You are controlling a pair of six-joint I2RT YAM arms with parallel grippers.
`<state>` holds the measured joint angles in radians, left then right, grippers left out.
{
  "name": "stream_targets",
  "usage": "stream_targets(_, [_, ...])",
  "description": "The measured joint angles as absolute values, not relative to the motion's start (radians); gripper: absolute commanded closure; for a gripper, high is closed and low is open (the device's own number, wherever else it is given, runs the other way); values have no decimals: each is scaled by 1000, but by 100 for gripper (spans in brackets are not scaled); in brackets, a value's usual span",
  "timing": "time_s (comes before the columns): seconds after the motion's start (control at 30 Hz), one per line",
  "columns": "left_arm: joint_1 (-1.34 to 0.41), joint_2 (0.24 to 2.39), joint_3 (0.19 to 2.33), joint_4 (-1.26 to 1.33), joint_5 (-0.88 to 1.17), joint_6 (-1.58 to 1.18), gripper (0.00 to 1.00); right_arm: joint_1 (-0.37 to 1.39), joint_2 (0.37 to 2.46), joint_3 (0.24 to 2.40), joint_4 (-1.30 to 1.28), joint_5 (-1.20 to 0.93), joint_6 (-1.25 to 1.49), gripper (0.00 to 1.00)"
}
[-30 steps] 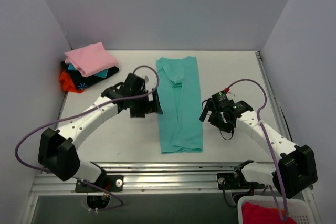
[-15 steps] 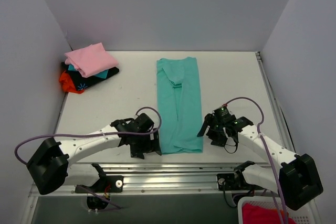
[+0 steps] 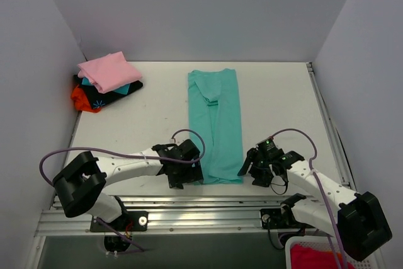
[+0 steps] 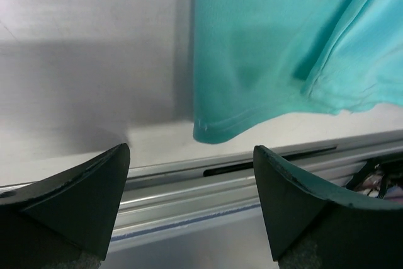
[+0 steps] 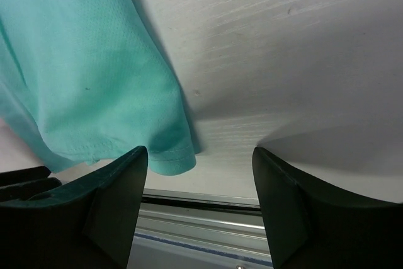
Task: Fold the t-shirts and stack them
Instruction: Fold the tshirt
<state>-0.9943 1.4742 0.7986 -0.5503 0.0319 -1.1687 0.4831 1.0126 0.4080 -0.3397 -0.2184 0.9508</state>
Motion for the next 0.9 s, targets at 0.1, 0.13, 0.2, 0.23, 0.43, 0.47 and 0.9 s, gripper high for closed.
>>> stream_targets(0.1, [-994, 1475, 829, -569, -25, -1173, 12, 494, 1016, 406, -320, -218, 959, 40])
stream_targets(0.13, [-994, 1474, 838, -572, -40, -1174, 12, 499, 1021, 406, -312, -218, 962, 41])
stream_targets(0.2, [-994, 1474, 850, -572, -65, -1175, 13, 508, 1033, 406, -292, -219, 969, 43])
stream_targets(0.23, [-994, 1474, 852, -572, -73, -1175, 14, 514, 1039, 406, -284, -218, 971, 44])
stream_targets(0.43, [-996, 1509, 855, -571, -82, -1176, 20, 535, 1076, 412, -239, -222, 979, 52])
stream_targets(0.47, [-996, 1516, 855, -571, -82, -1177, 21, 537, 1081, 413, -235, -222, 979, 53])
stream_targets(0.9, [-1006, 1549, 857, -556, -81, -1194, 32, 538, 1122, 416, -204, -226, 968, 71])
